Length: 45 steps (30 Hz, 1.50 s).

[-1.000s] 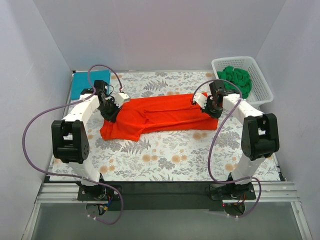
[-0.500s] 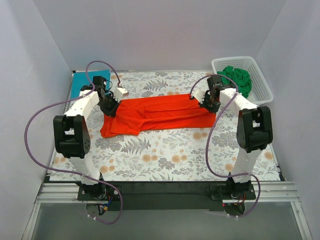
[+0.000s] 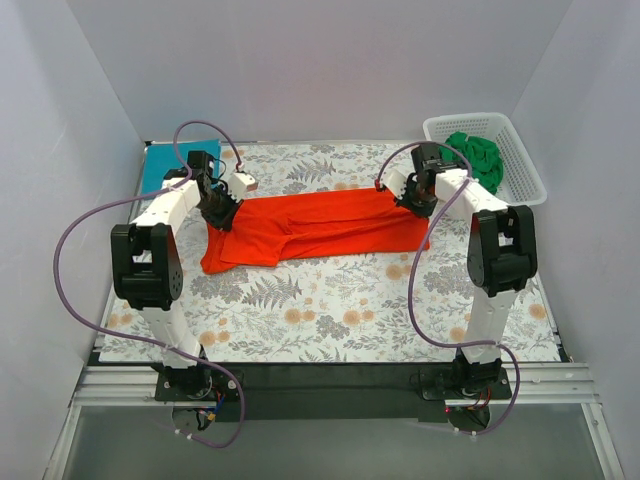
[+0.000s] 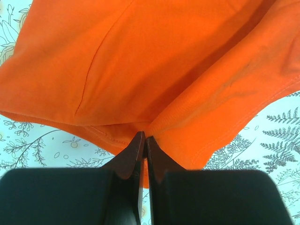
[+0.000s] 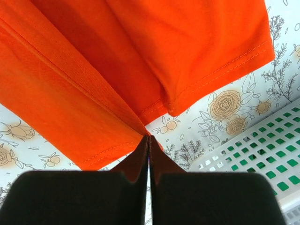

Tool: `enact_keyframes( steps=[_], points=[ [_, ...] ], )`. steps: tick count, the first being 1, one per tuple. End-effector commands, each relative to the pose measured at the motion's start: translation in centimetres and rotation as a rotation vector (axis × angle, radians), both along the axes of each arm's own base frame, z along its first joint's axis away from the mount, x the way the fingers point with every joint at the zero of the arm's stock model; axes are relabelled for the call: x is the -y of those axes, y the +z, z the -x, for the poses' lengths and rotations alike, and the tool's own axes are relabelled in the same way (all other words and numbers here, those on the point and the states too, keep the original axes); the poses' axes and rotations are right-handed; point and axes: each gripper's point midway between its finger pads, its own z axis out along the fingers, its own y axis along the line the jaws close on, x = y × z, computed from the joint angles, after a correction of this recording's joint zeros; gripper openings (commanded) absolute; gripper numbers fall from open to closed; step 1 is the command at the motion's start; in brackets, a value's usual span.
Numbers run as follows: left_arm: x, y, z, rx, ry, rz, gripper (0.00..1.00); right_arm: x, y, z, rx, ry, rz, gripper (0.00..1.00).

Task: Fold and stack the t-shirts
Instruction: Fold the tshirt

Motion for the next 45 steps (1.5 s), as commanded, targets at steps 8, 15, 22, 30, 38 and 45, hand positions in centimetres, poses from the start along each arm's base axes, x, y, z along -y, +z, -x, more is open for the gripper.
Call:
enact_keyframes(
  steps=[8,15,22,30,38,45],
  points=[
    [-0.3,1.4,-2.2,0.073,0.018,0.008,0.0,0.0,0.5,-1.4,0.022,0.01,0.002,0.01],
    [0.1,1.2,-2.6,0.074,-0.005,-0.009,0.0,-0.4,0.1,-1.3,0.013,0.013,-0.002,0.01],
    [0.2,1.0,-3.5,0.082,-0.017,-0.028,0.0,-0.7,0.0,-1.2,0.009,0.012,-0.009,0.01],
    [0.4,0.6,-4.4,0.089,-0.013,-0.034,0.02,-1.1,0.2,-1.8,0.014,-0.018,-0.025,0.01],
    [-2.2,5.7,-2.6,0.107,0.144,0.13,0.46,-1.5,4.3,0.2,0.03,-0.117,-0.135,0.5],
    [-3.2,5.2,3.4,0.005,0.273,0.29,0.54,-0.9,4.6,5.5,-0.138,-0.334,-0.307,0.51]
  ],
)
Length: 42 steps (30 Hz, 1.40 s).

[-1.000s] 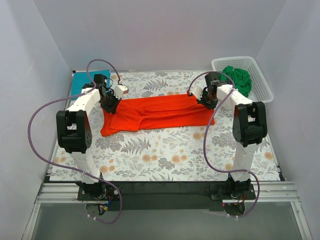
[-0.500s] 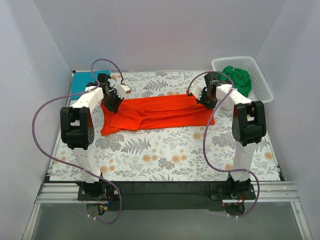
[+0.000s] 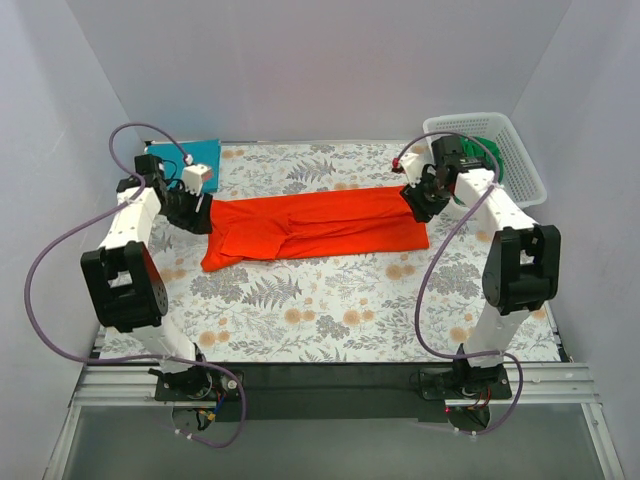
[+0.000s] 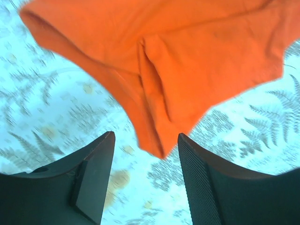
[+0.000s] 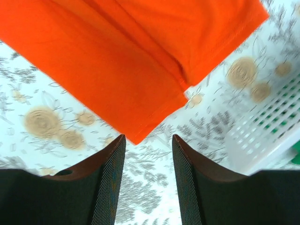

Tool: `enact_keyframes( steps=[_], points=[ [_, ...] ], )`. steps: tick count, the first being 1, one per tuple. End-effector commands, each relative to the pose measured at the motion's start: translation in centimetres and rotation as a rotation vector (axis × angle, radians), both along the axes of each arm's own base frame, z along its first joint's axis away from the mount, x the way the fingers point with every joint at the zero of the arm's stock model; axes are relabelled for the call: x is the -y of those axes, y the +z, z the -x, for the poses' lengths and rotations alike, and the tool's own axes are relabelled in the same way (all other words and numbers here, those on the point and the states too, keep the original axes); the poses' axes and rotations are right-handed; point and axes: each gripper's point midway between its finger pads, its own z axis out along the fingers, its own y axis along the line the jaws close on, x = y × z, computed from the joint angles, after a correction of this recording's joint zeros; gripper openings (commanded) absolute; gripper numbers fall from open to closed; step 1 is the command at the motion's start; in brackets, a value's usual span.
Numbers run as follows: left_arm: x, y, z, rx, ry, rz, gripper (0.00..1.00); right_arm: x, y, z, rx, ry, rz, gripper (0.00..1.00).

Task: Fold and stack the t-shirts
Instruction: Fold the tshirt

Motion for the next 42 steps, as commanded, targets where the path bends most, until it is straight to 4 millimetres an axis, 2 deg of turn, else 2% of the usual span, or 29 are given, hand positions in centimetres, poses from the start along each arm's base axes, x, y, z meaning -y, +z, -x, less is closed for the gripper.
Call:
enact_keyframes(
  steps=[1,2,5,7,9,10,18,24,37,42],
  points=[
    [1.5,1.2,3.4,-0.021,0.031,0.125,0.55,0.6,-0.2,3.5,-0.138,-0.167,-0.132,0.51],
    [1.5,0.0,4.4,-0.043,0.044,0.136,0.56,0.8,-0.5,3.8,-0.156,-0.194,-0.146,0.51],
    [1.6,-0.8,5.7,-0.063,0.079,0.166,0.62,2.4,-1.8,4.3,-0.212,-0.289,-0.168,0.51],
    [1.6,-1.3,5.9,-0.082,0.106,0.184,0.63,3.7,-2.4,3.9,-0.227,-0.341,-0.183,0.51],
    [1.8,-2.1,6.3,-0.101,0.11,0.198,0.63,3.7,-3.2,3.7,-0.26,-0.36,-0.201,0.51],
    [1.8,-2.4,6.2,-0.108,0.121,0.202,0.64,4.6,-3.2,3.2,-0.262,-0.39,-0.225,0.52],
    [1.0,-4.7,6.8,-0.141,0.143,0.158,0.64,3.7,-5.1,3.0,-0.331,-0.396,-0.284,0.52],
    [0.6,-6.1,7.5,-0.183,0.148,0.148,0.6,3.5,-6.1,3.2,-0.351,-0.402,-0.291,0.51],
    [0.7,-6.8,7.8,-0.193,0.15,0.16,0.59,3.1,-8.1,4.2,-0.384,-0.415,-0.287,0.49],
    [0.8,-6.7,7.5,-0.188,0.148,0.168,0.58,2.8,-8.3,4.0,-0.363,-0.402,-0.277,0.42]
  ],
)
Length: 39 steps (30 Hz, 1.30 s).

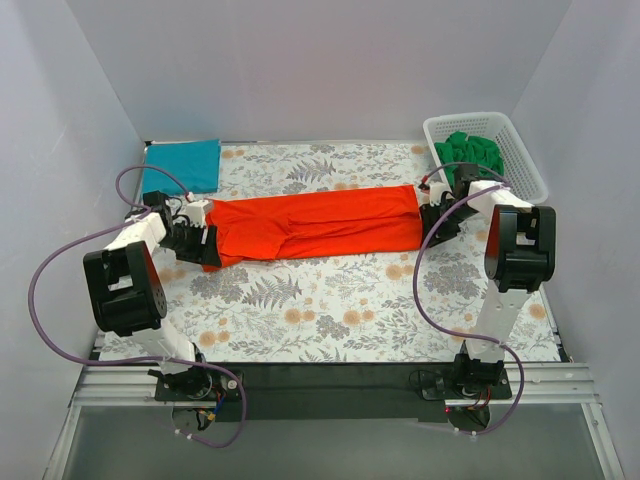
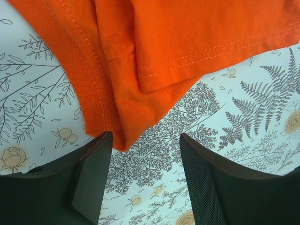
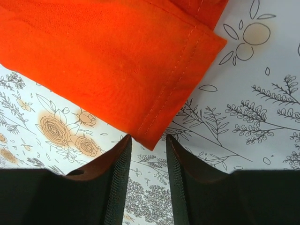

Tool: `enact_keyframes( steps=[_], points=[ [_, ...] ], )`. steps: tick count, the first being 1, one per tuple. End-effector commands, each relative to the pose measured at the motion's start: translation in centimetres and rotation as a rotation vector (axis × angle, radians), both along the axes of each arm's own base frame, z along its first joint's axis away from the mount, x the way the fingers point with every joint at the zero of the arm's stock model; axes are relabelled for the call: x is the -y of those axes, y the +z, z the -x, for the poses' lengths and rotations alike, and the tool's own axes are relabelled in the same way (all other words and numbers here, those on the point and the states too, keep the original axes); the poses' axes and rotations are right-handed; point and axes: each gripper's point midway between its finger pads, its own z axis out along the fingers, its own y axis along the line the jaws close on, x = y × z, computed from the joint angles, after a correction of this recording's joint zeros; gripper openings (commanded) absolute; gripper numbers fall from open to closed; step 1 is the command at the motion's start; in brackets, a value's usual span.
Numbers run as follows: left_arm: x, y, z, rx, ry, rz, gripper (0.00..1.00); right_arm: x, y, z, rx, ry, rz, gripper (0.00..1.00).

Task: Fold and stack the t-shirts
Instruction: Fold the tshirt

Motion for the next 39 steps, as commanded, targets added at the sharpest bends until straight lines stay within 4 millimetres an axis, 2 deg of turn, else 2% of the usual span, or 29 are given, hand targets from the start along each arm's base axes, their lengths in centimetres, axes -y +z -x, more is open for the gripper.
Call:
enact_keyframes(
  steps=[1,5,7,8,9,10,11,12,14,17,18,21,26,32,33,35,38,39],
  points=[
    [0.1,0.2,-0.6,0.029,-0.006,0.017,0.57,-0.5,0.3,-0.7,0.043,0.004,0.004,0.4],
    [0.3,0.0,-0.6,0.015,-0.005,0.029,0.56,-0.5,0.5,-0.9,0.048,0.003,0.004,0.39],
    [0.3,0.1,-0.7,0.018,-0.007,0.031,0.54,-0.4,0.6,-0.9,0.052,0.002,0.01,0.32],
    [0.3,0.1,-0.8,0.02,-0.008,0.032,0.48,-0.4,0.7,-0.9,0.057,0.004,0.012,0.28],
    [0.2,0.2,-0.9,0.022,-0.01,0.031,0.44,-0.4,0.8,-1.0,0.059,0.005,0.015,0.17],
    [0.2,0.3,-0.9,0.018,-0.012,0.033,0.4,-0.3,1.0,-1.0,0.064,0.005,0.017,0.13],
    [0.2,0.6,-1.3,0.025,-0.015,0.035,0.31,-0.3,1.0,-1.1,0.066,0.007,0.02,0.09],
    [0.2,0.6,-1.3,0.022,-0.019,0.035,0.29,-0.2,1.1,-1.1,0.07,0.007,0.025,0.02],
    [0.2,0.5,-1.3,0.009,-0.029,0.037,0.22,-0.2,1.4,-1.2,0.079,0.01,0.026,0.01],
    [0.0,0.7,-1.5,0.01,-0.038,0.031,0.17,-0.1,1.4,-1.2,0.082,0.015,0.031,0.01],
    [-0.2,0.9,-1.8,0.015,-0.038,0.021,0.09,0.0,1.5,-1.3,0.087,0.018,0.035,0.01],
    [-1.0,0.7,-1.9,0.002,-0.049,-0.01,0.0,0.2,1.6,-1.2,0.092,0.027,0.048,0.01],
    [-3.4,1.2,-2.2,-0.037,-0.066,-0.107,0.0,1.4,1.6,-1.0,0.11,0.068,0.117,0.01],
    [-5.1,0.4,-0.9,-0.109,-0.108,-0.172,0.0,2.8,1.3,0.1,0.118,0.125,0.195,0.01],
    [-5.1,0.3,-0.6,-0.116,-0.113,-0.172,0.0,1.9,1.0,0.9,0.109,0.172,0.197,0.01],
    [-5.0,0.4,0.2,-0.122,-0.126,-0.174,0.0,1.8,1.3,1.7,0.112,0.203,0.21,0.01],
    [-4.6,0.2,1.9,-0.141,-0.136,-0.176,0.0,1.2,0.7,4.3,0.085,0.266,0.222,0.01],
    [-4.3,-0.4,3.2,-0.164,-0.141,-0.168,0.0,0.9,0.6,5.0,0.081,0.285,0.224,0.01]
  ],
)
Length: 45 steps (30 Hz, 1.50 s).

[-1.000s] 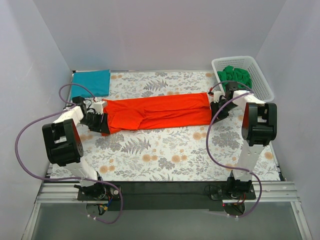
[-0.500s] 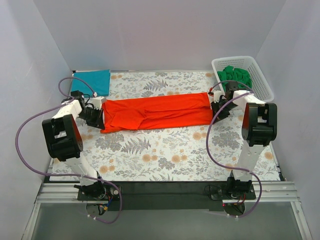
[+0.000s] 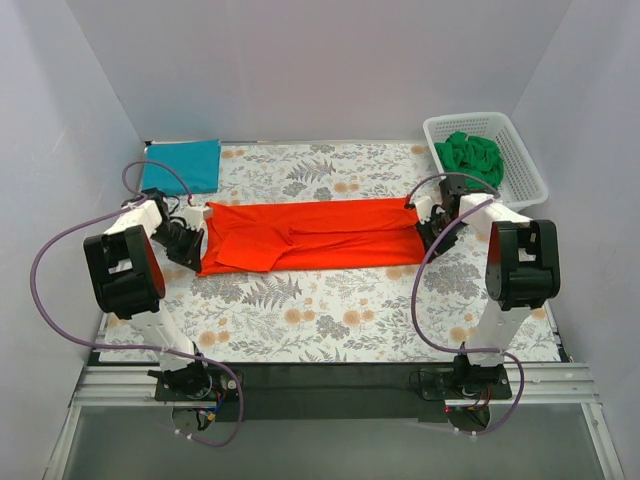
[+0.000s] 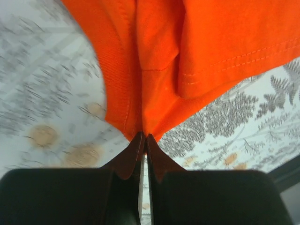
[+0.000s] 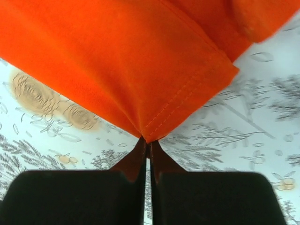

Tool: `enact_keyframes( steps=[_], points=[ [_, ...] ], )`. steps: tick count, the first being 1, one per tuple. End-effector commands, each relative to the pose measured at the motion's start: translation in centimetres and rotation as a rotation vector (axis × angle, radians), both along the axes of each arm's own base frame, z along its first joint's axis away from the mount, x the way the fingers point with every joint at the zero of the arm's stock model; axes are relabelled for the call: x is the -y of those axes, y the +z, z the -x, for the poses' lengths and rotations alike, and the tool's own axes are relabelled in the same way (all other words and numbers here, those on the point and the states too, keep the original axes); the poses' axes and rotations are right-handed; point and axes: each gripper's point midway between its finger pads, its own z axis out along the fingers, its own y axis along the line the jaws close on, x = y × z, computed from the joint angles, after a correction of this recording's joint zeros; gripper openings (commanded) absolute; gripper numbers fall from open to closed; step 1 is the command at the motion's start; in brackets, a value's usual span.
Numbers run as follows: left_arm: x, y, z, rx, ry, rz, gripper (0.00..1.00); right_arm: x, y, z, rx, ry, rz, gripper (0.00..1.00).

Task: Fold and stack the t-shirts
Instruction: Fold the tshirt

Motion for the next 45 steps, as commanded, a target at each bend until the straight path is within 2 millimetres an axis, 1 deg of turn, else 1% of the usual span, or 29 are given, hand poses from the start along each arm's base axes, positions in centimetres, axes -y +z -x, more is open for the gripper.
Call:
enact_keyframes(
  steps=[1,3,5,8,12,13,15,16,17,19,21,22,23,26,27,29,30,31,32,33,34,35,37,38,39,41,42,44,45],
  points=[
    [-0.5,0.3,3.1,-0.022,-0.029,-0.046,0.0,0.3,0.3,3.2,-0.015,0.092,0.062,0.01],
    [-0.4,0.2,3.9,-0.015,-0.031,-0.052,0.0,0.2,0.1,4.1,-0.024,0.101,0.061,0.01],
    [-0.1,-0.6,5.0,-0.033,-0.025,-0.052,0.0,0.2,-0.3,5.5,-0.045,0.099,0.058,0.01],
    [0.2,-0.9,5.5,-0.037,-0.021,-0.042,0.0,0.7,-0.8,6.8,-0.05,0.101,0.082,0.01],
    [0.0,-0.7,4.9,-0.021,-0.006,-0.052,0.0,1.5,-0.7,6.7,-0.021,0.099,0.121,0.01],
    [0.0,-0.6,4.8,-0.017,-0.001,-0.05,0.0,1.5,-0.4,6.6,-0.017,0.095,0.123,0.09],
    [0.0,0.9,3.4,0.033,0.017,-0.026,0.18,1.2,0.8,5.6,0.015,0.092,0.11,0.33],
    [0.2,2.0,3.2,0.057,0.026,-0.009,0.26,0.5,1.8,5.8,0.014,0.089,0.071,0.37],
    [0.6,3.6,2.1,0.111,0.03,0.037,0.35,-0.1,2.7,5.6,0.026,0.091,0.04,0.41],
    [1.3,5.3,1.7,0.153,0.031,0.072,0.41,-1.9,5.5,4.4,0.096,0.091,-0.042,0.43],
    [2.1,7.3,1.1,0.215,0.03,0.116,0.43,-3.6,7.1,4.2,0.13,0.115,-0.089,0.43],
    [2.5,7.8,1.1,0.222,0.038,0.133,0.43,-4.6,8.4,4.0,0.159,0.115,-0.125,0.43],
    [2.6,8.2,1.1,0.233,0.046,0.14,0.43,-5.3,8.9,4.0,0.165,0.119,-0.14,0.43],
    [3.5,8.4,1.6,0.21,0.096,0.188,0.43,-8.4,10.7,4.1,0.192,0.156,-0.227,0.43],
    [3.9,8.3,2.0,0.201,0.106,0.206,0.43,-10.1,11.3,3.9,0.218,0.19,-0.254,0.43],
    [4.9,7.2,3.2,0.152,0.127,0.257,0.43,-12.7,12.2,3.6,0.24,0.224,-0.302,0.42],
    [5.1,6.8,3.5,0.13,0.155,0.271,0.43,-15.0,12.4,4.4,0.238,0.282,-0.317,0.42],
    [5.5,5.9,4.0,0.106,0.174,0.281,0.42,-16.4,11.8,4.2,0.218,0.292,-0.325,0.41],
    [5.6,5.5,4.1,0.09,0.19,0.285,0.42,-17.9,12.5,3.8,0.228,0.318,-0.341,0.4],
    [5.7,5.1,4.3,0.07,0.223,0.294,0.42,-20.1,12.5,4.8,0.211,0.373,-0.357,0.39],
    [5.7,4.8,4.1,0.074,0.236,0.293,0.42,-21.6,11.8,4.9,0.183,0.387,-0.37,0.38],
    [5.7,4.3,4.3,0.059,0.254,0.29,0.43,-22.8,11.8,4.9,0.188,0.404,-0.386,0.38],
    [5.8,3.9,4.1,0.044,0.282,0.302,0.43,-25.8,11.5,6.4,0.172,0.446,-0.429,0.4],
    [5.9,3.7,4.1,0.035,0.289,0.31,0.43,-27.3,12.0,6.1,0.22,0.468,-0.458,0.41],
    [5.9,3.5,4.1,0.027,0.297,0.311,0.43,-29.0,11.9,7.4,0.223,0.504,-0.463,0.42],
    [5.9,2.8,3.9,0.004,0.319,0.316,0.43,-31.5,11.6,7.6,0.261,0.537,-0.483,0.43],
    [5.8,2.3,3.9,-0.012,0.331,0.312,0.43,-33.0,11.3,8.8,0.257,0.573,-0.491,0.43],
    [5.9,1.5,3.9,-0.049,0.349,0.317,0.43,-35.1,10.7,9.1,0.237,0.588,-0.5,0.42],
    [5.8,1.2,3.9,-0.058,0.358,0.314,0.43,-36.1,10.4,9.9,0.221,0.604,-0.505,0.41]
  ],
)
